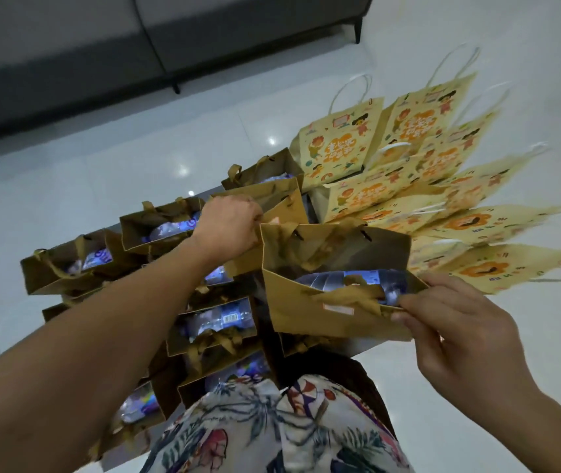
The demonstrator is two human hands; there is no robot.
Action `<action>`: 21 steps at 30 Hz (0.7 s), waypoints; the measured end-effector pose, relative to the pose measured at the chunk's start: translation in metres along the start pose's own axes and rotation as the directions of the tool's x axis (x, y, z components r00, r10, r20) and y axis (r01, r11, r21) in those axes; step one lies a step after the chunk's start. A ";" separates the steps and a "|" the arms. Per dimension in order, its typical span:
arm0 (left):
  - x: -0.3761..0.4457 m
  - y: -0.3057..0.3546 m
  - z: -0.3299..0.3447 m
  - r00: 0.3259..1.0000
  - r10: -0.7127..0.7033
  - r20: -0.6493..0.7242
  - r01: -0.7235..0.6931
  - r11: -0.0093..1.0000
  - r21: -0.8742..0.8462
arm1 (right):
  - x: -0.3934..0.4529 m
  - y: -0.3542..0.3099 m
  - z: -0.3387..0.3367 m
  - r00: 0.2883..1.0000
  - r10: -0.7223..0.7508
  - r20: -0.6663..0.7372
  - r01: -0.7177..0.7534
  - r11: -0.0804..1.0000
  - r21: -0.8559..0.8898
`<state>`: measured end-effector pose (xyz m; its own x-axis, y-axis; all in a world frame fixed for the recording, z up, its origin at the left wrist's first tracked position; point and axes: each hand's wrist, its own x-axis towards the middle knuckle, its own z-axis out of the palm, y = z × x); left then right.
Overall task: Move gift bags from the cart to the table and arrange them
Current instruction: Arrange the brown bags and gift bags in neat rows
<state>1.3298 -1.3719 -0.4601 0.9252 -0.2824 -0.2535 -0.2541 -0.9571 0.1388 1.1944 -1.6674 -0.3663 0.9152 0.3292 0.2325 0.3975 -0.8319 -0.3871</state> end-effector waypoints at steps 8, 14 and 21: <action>-0.042 -0.031 -0.051 0.994 -0.084 -0.071 0.086 0.996 0.023 | 0.005 -0.015 0.014 0.993 -0.023 0.113 0.029 0.998 -0.054; -0.074 -0.063 -0.064 0.972 -0.190 -0.141 0.192 0.981 -0.004 | 0.034 -0.025 0.060 0.949 0.032 0.313 0.016 0.989 -0.150; -0.104 -0.088 -0.067 0.957 -0.254 -0.142 0.252 0.967 -0.026 | 0.078 -0.035 0.105 0.830 0.181 0.528 0.011 0.941 -0.340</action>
<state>1.2746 -1.2542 -0.3817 0.9898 -0.0185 -0.1415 -0.0050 -0.9955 0.0951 1.2590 -1.5652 -0.4282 0.8664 0.3582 -0.3479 0.3611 -0.9307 -0.0587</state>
